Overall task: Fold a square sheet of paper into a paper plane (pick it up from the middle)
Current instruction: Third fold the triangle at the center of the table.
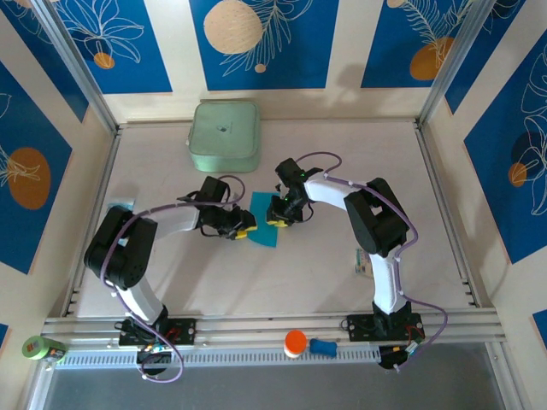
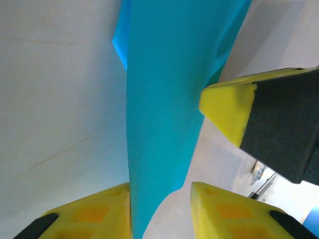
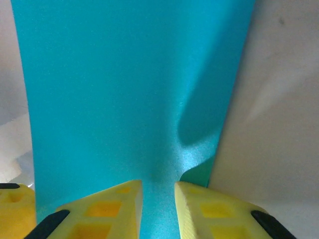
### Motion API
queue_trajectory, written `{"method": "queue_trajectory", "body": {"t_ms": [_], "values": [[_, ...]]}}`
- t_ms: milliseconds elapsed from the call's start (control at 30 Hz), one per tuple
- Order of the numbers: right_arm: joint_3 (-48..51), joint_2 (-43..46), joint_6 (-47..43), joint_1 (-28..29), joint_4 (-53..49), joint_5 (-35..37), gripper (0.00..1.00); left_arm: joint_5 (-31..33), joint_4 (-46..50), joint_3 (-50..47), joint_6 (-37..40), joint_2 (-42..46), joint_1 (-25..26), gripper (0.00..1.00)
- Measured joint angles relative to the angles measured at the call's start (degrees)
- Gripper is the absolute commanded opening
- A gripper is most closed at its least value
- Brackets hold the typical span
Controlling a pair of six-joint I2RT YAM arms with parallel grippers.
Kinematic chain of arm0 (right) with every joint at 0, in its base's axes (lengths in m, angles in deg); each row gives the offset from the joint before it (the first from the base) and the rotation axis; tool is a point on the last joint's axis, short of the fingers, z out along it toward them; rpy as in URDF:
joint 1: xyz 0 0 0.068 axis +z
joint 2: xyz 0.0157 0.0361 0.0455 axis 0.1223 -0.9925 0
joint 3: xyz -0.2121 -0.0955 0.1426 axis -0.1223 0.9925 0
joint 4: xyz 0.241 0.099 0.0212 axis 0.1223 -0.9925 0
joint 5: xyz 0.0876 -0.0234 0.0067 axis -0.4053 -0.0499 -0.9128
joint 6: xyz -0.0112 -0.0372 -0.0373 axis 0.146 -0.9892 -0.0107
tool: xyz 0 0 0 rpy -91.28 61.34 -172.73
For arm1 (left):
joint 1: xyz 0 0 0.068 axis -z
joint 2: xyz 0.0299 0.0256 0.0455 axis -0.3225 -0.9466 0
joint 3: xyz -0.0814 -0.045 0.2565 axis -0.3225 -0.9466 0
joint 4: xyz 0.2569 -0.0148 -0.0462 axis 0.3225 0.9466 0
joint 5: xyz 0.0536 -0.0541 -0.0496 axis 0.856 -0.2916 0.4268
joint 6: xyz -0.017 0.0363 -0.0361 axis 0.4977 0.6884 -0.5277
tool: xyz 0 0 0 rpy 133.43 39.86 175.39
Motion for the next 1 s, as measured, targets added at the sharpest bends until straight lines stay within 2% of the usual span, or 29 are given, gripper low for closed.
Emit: {"method": "queue_trajectory", "body": {"t_ms": [333,567,733,767,867,1000], "values": [[0.5,0.0,0.0,-0.3,0.6,-0.8,0.26,-0.1,-1.9,4.0,-1.7,-5.3,0.0,0.26],[1.2,0.3,-1.0,-0.8,1.9,-1.6,0.28,-0.1,-2.0,4.3,-2.9,-6.1,-0.9,0.14],[1.2,0.6,-3.5,-0.7,3.4,-1.6,0.36,-0.1,-2.3,4.3,-4.5,-6.1,-1.1,0.0],[1.3,0.9,-4.1,-0.7,3.8,-1.4,0.37,0.0,-2.4,4.3,-4.9,-6.1,-1.1,0.0],[2.7,3.1,-6.9,-0.6,5.5,0.1,0.47,0.2,-3.1,4.2,-6.5,-6.1,-1.1,0.0],[6.9,9.7,-11.6,0.5,9.2,3.9,0.58,1.2,-4.4,3.0,-9.1,-5.2,-1.1,0.0]]}}
